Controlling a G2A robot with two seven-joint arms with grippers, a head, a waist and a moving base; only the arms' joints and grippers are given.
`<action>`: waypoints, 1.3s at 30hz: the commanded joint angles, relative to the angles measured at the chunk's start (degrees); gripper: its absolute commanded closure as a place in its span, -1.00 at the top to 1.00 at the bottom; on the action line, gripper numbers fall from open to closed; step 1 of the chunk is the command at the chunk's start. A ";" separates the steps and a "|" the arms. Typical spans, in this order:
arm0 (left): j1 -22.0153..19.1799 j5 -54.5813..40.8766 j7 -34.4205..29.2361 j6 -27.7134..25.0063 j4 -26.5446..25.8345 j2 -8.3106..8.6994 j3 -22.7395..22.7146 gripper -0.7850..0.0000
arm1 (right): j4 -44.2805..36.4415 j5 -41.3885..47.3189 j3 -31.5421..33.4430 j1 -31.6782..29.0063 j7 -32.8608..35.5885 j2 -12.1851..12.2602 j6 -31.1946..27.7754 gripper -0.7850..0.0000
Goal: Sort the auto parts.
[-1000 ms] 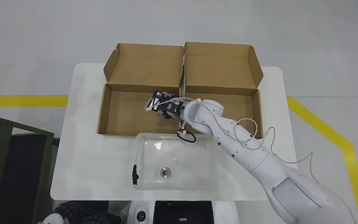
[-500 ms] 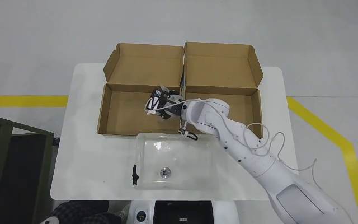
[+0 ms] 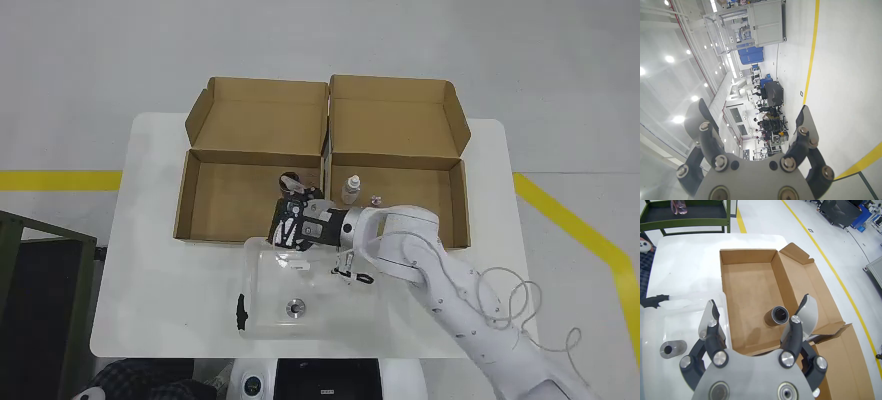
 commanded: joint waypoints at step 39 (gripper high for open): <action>0.00 0.00 0.00 0.00 0.00 0.00 0.00 1.00 | -1.45 -6.11 -3.06 -12.76 4.19 4.15 -14.29 0.65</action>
